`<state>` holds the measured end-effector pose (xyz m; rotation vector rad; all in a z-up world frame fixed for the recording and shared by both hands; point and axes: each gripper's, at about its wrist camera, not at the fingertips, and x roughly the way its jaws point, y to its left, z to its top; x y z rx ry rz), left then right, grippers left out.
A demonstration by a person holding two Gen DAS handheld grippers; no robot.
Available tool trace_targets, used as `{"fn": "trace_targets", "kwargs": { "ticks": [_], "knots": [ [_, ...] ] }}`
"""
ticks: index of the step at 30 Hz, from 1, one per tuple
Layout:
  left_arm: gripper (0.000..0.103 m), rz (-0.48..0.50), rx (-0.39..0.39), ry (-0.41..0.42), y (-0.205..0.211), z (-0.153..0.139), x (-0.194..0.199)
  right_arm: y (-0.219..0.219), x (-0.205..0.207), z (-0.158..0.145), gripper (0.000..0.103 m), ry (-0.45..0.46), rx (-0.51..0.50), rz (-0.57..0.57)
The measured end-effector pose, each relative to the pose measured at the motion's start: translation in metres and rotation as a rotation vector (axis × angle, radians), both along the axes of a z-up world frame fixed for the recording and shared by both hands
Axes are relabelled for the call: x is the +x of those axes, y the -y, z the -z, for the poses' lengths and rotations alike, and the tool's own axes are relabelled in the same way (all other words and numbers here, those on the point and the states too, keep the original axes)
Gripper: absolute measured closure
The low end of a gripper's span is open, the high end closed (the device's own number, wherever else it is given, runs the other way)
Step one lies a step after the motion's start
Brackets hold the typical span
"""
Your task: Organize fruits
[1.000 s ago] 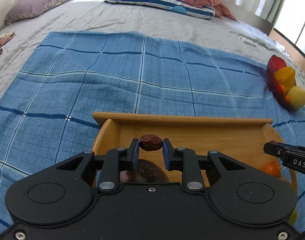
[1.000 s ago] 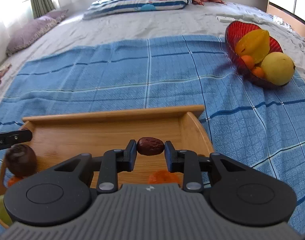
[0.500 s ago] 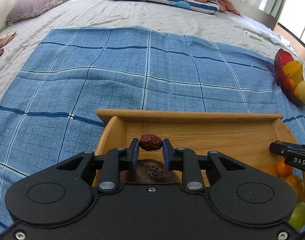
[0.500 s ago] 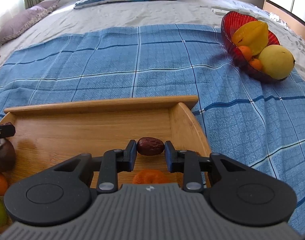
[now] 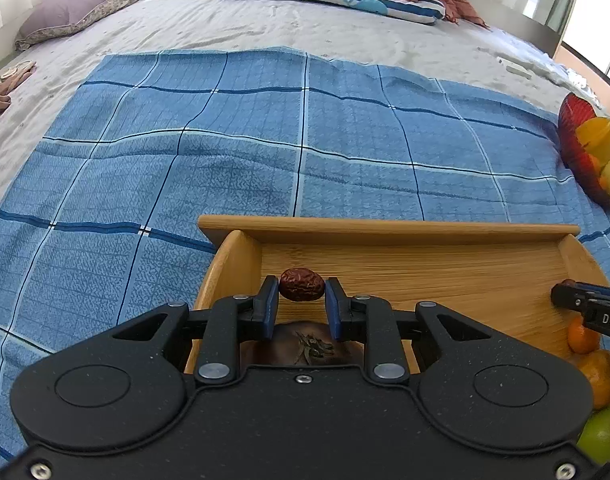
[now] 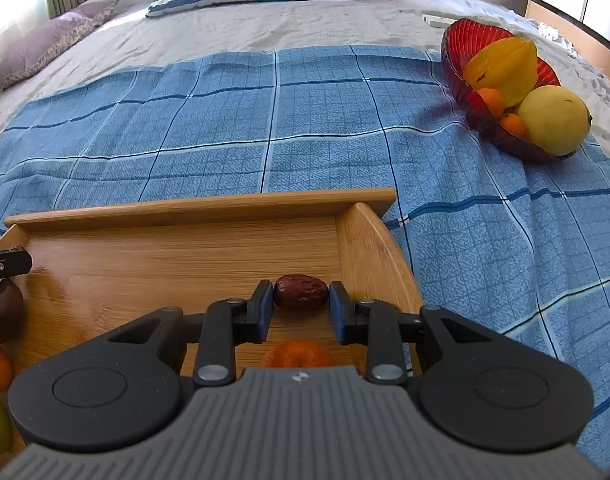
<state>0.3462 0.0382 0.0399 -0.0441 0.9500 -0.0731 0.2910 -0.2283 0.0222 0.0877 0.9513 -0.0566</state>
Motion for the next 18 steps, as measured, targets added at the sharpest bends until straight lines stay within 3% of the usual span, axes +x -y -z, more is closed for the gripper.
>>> {"fn": "trace_targets", "kwargs": {
  "ticks": [14,18],
  "knots": [
    [0.079,-0.019,-0.009,-0.001,-0.0035,0.0066,0.0024,0.0008,-0.0006,-0.0006,0.06,0.0,0.005,0.006],
    [0.07,-0.021,-0.006,0.001,-0.0033,0.007,0.0017,0.0017,-0.0007,-0.0006,0.05,0.003,0.008,0.011]
  ]
}}
